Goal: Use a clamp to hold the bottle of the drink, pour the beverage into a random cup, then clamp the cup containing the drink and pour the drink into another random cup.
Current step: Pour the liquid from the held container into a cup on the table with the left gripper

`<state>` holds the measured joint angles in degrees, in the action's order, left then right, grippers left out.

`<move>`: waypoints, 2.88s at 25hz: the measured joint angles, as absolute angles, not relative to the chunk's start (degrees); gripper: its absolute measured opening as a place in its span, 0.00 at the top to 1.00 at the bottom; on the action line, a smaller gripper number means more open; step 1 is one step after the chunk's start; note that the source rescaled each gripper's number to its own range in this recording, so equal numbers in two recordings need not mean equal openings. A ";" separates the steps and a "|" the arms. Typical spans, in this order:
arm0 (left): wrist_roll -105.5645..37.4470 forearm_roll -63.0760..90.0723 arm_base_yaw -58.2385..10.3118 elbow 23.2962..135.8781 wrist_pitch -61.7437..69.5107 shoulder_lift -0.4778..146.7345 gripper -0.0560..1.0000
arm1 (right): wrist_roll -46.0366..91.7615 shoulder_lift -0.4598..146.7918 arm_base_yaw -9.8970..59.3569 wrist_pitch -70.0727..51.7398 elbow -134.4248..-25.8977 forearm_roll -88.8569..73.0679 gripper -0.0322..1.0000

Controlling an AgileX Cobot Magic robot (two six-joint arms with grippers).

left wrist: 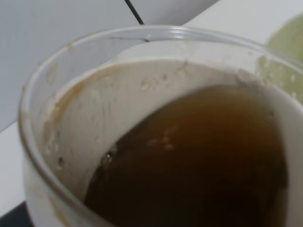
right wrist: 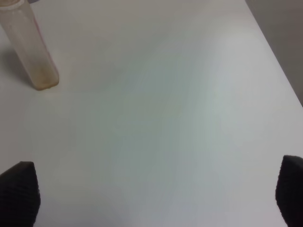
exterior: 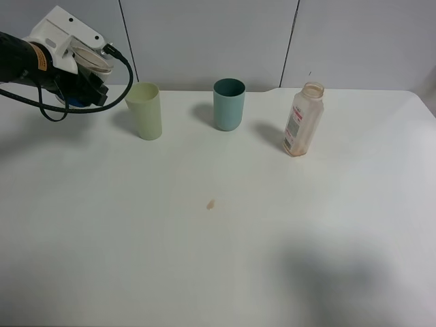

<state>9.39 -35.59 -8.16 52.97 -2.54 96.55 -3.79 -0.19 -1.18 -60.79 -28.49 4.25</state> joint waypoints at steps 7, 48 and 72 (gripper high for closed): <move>9.15 -36.16 -9.84 56.72 0.00 97.79 0.90 | -3.79 -0.19 -1.18 -60.79 -28.49 4.25 0.00; -1.18 -38.74 -12.13 58.30 3.48 99.09 0.90 | -3.79 -0.19 -1.18 -60.79 -28.49 4.25 0.00; -4.33 -38.81 -12.13 61.82 5.93 101.96 0.90 | -3.79 -0.19 -1.18 -60.79 -28.49 4.25 0.00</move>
<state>-4.33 -38.81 -12.13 61.82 5.93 101.96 -3.79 -0.19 -1.18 -60.79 -28.49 4.25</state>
